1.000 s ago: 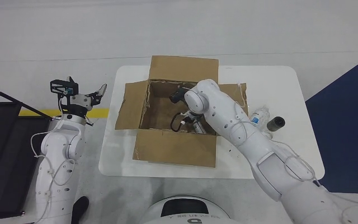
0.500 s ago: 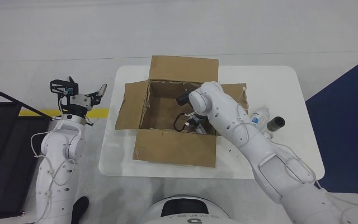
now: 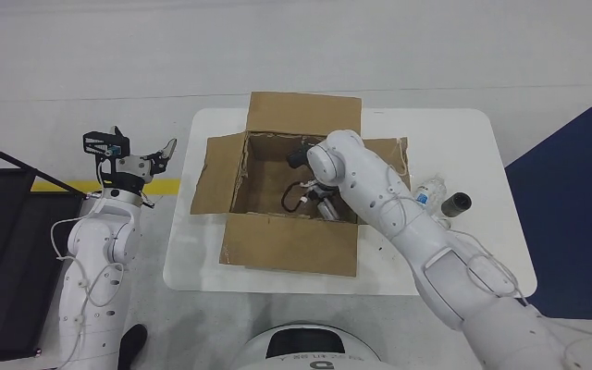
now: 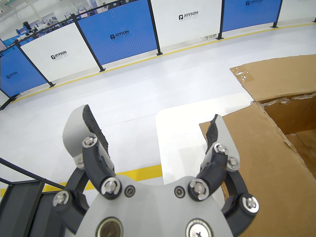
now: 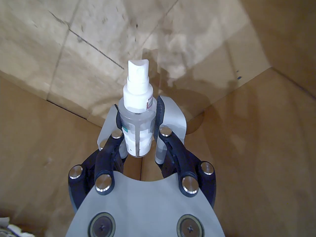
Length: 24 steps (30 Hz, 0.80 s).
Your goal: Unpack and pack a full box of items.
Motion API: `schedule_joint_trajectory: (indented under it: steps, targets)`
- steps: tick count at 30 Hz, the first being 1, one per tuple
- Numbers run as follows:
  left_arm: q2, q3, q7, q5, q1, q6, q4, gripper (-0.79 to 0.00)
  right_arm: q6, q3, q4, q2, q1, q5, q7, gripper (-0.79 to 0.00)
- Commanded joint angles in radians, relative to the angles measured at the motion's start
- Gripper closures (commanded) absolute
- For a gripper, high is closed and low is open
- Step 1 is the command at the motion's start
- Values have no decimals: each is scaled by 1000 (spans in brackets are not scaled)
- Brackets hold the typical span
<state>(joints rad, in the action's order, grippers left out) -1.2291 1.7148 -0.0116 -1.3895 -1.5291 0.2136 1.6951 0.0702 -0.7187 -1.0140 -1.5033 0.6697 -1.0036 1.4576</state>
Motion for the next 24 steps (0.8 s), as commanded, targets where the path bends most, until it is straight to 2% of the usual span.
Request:
schedule_joint_trajectory:
  steps: [1, 6, 9, 11, 15, 18, 20, 24]
  targets:
    - [0, 0, 0, 0, 0, 0, 0, -785, 11, -20, -76, 13, 27, -27, -12, 0]
    - [0, 0, 0, 0, 0, 0, 0, -785, 0, -145, -403, 76, 199, -112, -102, 0]
    - [0, 0, 0, 0, 0, 0, 0, -785, -24, -255, -651, 118, 360, -168, -168, 0]
    - [0, 0, 0, 0, 0, 0, 0, -785, -23, -329, -807, 139, 472, -199, -253, 0]
    - [0, 0, 0, 0, 0, 0, 0, -785, -31, -453, -1052, 164, 699, -198, -503, 0]
    - [0, 0, 0, 0, 0, 0, 0, -785, -21, -559, -1175, 173, 863, -116, -731, 0]
    - [0, 0, 0, 0, 0, 0, 0, -785, -46, -634, -1224, 178, 973, -44, -878, 0]
    - [0, 0, 0, 0, 0, 0, 0, -785, -32, -815, -1271, 180, 1193, 99, -1155, 0]
